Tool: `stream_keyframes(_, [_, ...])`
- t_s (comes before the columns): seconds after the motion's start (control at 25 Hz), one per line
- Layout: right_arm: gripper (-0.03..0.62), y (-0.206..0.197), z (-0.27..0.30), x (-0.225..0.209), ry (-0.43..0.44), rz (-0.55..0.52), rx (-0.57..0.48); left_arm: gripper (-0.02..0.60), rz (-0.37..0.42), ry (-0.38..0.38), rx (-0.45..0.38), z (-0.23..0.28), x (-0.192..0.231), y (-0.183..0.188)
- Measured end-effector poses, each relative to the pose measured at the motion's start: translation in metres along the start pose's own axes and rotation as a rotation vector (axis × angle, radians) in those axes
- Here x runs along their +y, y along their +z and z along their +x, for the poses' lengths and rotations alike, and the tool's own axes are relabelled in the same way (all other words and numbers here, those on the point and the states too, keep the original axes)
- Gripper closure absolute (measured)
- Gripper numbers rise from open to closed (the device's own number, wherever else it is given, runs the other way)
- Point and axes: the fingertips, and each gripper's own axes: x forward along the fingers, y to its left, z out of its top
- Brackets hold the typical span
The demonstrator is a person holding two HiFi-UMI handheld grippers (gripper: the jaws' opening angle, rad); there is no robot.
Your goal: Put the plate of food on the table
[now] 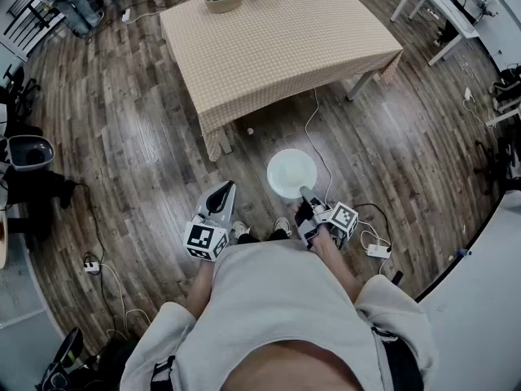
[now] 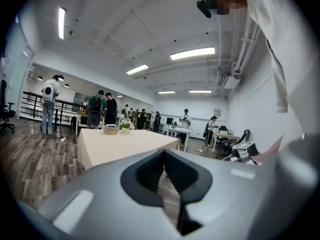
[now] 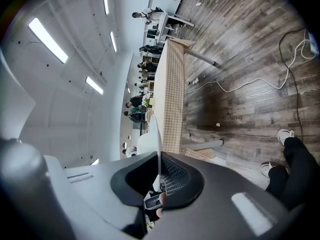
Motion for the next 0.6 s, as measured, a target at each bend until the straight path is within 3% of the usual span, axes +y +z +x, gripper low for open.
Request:
stream_keyframes(0.16, [0.584,-0.001,-0.003,-0.003,-0.057,-0.015,0.009,0.571,0.000,0.002,0.000,0.000,0.000,0.000])
stream_keyframes(0.32, [0.585,-0.001,0.001,0.001,-0.005,-0.003,0.016,0.572,0.000,0.009,-0.002,-0.001,-0.002,0.000])
stream_keyframes(0.6, [0.583,0.007,-0.008,-0.001,-0.030,-0.007,0.021,0.571,0.003,0.016,0.003,0.001,-0.014,-0.002])
